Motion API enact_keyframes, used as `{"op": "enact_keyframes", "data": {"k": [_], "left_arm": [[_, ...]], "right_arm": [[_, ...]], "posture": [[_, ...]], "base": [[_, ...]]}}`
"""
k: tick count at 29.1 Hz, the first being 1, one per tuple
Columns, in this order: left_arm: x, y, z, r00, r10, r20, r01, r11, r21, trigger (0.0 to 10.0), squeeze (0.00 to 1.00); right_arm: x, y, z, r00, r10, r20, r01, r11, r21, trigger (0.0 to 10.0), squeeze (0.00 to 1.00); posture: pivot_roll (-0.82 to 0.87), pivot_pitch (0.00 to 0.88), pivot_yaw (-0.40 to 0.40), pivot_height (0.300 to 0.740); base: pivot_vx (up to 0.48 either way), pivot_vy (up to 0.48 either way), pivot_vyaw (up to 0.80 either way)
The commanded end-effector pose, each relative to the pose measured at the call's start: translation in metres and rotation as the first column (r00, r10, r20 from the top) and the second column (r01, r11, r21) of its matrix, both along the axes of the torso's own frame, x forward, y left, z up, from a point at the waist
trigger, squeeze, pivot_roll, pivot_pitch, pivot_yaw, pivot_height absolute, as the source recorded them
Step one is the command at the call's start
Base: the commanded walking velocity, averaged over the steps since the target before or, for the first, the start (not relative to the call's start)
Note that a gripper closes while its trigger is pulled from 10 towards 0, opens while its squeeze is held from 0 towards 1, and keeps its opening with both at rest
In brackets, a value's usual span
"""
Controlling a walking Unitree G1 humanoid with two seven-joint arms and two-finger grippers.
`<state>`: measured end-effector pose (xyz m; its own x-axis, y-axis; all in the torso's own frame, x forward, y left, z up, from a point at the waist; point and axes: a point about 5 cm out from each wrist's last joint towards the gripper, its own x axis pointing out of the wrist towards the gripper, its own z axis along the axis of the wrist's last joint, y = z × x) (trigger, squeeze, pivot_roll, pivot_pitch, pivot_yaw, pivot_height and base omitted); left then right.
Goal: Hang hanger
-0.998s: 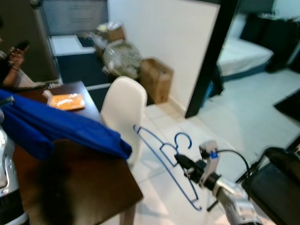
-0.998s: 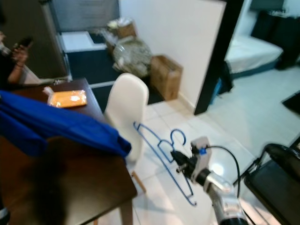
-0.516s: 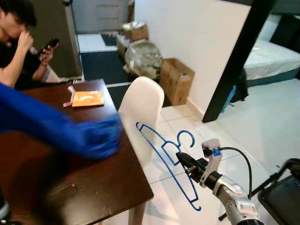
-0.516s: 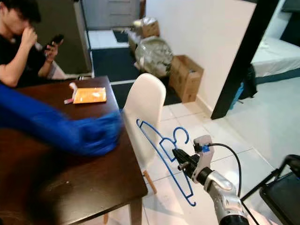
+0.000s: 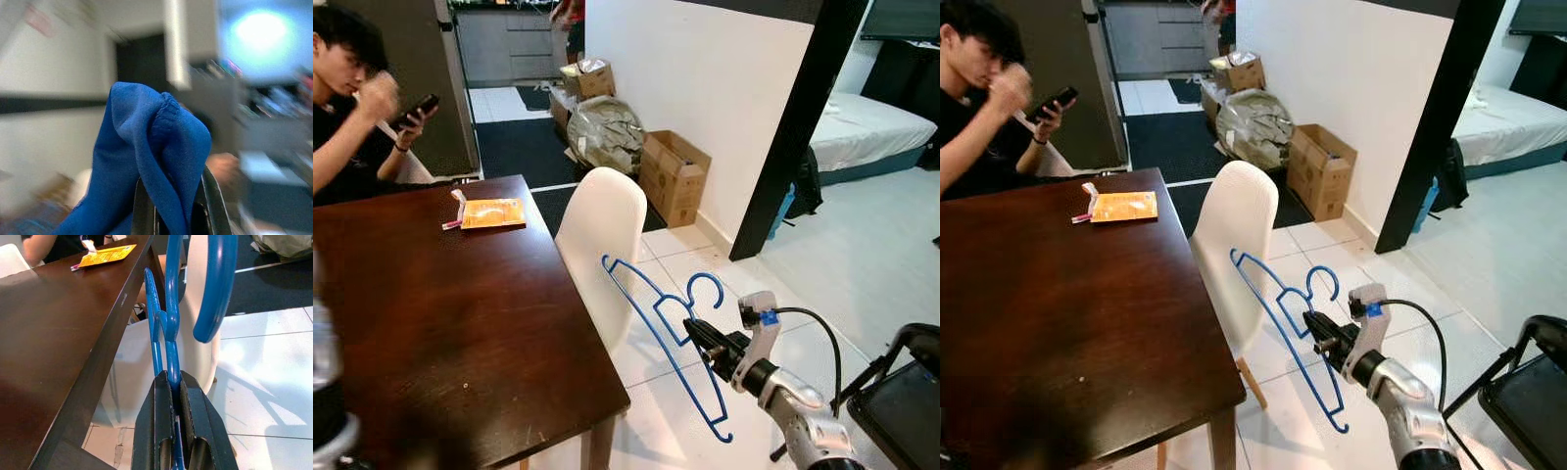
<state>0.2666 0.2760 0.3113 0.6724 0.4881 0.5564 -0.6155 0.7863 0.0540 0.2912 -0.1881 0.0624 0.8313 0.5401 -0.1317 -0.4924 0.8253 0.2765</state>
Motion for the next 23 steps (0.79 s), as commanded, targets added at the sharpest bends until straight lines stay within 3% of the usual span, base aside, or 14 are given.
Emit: {"op": "enact_keyframes", "data": {"k": [1, 5, 7, 8, 9, 10, 13, 14, 15, 18, 20, 21, 23], "left_arm": [[0.013, -0.016, -0.017, 0.992, -0.108, -0.067, 0.107, 0.994, -0.02, 10.0, 0.0], [0.019, -0.026, -0.027, 0.98, -0.169, -0.109, 0.166, 0.986, -0.032, 10.0, 0.0], [0.022, -0.034, -0.034, 0.966, -0.225, -0.125, 0.221, 0.974, -0.049, 10.0, 0.0], [0.024, -0.044, -0.038, 0.943, -0.303, -0.136, 0.297, 0.953, -0.058, 10.0, 0.0], [0.024, -0.044, -0.038, 0.943, -0.303, -0.136, 0.297, 0.953, -0.058, 10.0, 0.0], [0.025, -0.052, -0.041, 0.924, -0.356, -0.141, 0.35, 0.935, -0.063, 10.0, 0.0], [0.024, -0.087, -0.049, 0.797, -0.58, -0.17, 0.573, 0.815, -0.091, 10.0, 0.0], [0.024, -0.087, -0.049, 0.797, -0.58, -0.17, 0.573, 0.815, -0.091, 10.0, 0.0], [0.023, -0.095, -0.053, 0.765, -0.615, -0.191, 0.609, 0.787, -0.094, 10.0, 0.0], [0.025, -0.096, -0.068, 0.744, -0.603, -0.287, 0.601, 0.792, -0.104, 10.0, 0.0], [0.026, -0.078, -0.089, 0.753, -0.538, -0.38, 0.522, 0.839, -0.154, 10.0, 0.0], [0.026, -0.078, -0.089, 0.753, -0.538, -0.38, 0.522, 0.839, -0.154, 10.0, 0.0], [0.023, -0.06, -0.1, 0.767, -0.482, -0.423, 0.447, 0.875, -0.185, 10.0, 0.0]], "right_arm": [[-0.001, 0.001, 0.002, 1.0, 0.02, 0.005, -0.02, 1.0, 0.013, 10.0, 0.0], [-0.005, 0.005, 0.003, 0.996, 0.083, 0.017, -0.083, 0.997, -0.002, 10.0, 0.0], [-0.009, 0.009, 0.003, 0.99, 0.135, 0.027, -0.135, 0.99, -0.028, 10.0, 0.0], [-0.011, 0.011, 0.002, 0.986, 0.166, 0.029, -0.165, 0.985, -0.045, 10.0, 0.0], [-0.011, 0.011, 0.002, 0.986, 0.166, 0.029, -0.165, 0.985, -0.045, 10.0, 0.0], [-0.012, 0.013, 0.002, 0.983, 0.183, 0.028, -0.181, 0.982, -0.056, 10.0, 0.0], [-0.013, 0.013, 0.001, 0.977, 0.211, 0.015, -0.21, 0.976, -0.051, 10.0, 0.0], [-0.013, 0.013, 0.001, 0.977, 0.211, 0.015, -0.21, 0.976, -0.051, 10.0, 0.0], [-0.014, 0.014, 0.001, 0.976, 0.217, 0.013, -0.216, 0.975, -0.05, 10.0, 0.0], [-0.014, 0.014, 0.0, 0.974, 0.226, 0.008, -0.225, 0.973, -0.046, 10.0, 0.0], [-0.015, 0.013, 0.0, 0.976, 0.218, 0.0, -0.218, 0.976, -0.027, 10.0, 0.0], [-0.015, 0.013, 0.0, 0.976, 0.218, 0.0, -0.218, 0.976, -0.027, 10.0, 0.0], [-0.015, 0.013, 0.0, 0.976, 0.219, -0.001, -0.219, 0.975, -0.02, 10.0, 0.0]], "posture": [[0.03, 0.0, -0.049, 0.74], [0.03, 0.0, -0.049, 0.74], [0.04, 0.0, -0.053, 0.74], [0.04, 0.0, -0.055, 0.74], [0.04, 0.0, -0.055, 0.74], [0.04, 0.0, -0.055, 0.74], [0.05, 0.0, -0.058, 0.74], [0.05, 0.0, -0.058, 0.74], [0.05, 0.0, -0.058, 0.74], [0.05, 0.0, -0.057, 0.74], [0.05, 0.0, -0.057, 0.74], [0.05, 0.0, -0.057, 0.74], [0.05, 0.0, -0.056, 0.74]], "base": [[0.0, 0.0, 0.0], [0.0, 0.0, 0.0], [0.0, 0.0, 0.8], [0.0, 0.0, 0.8], [0.0, 0.0, 0.8], [0.0, 0.0, 0.8], [0.0, 0.0, 0.8], [0.0, 0.0, 0.8], [0.0, 0.0, 0.8], [0.0, 0.0, 0.8], [0.0, 0.0, 0.8], [0.0, 0.0, 0.8], [0.0, 0.0, 0.8]]}}
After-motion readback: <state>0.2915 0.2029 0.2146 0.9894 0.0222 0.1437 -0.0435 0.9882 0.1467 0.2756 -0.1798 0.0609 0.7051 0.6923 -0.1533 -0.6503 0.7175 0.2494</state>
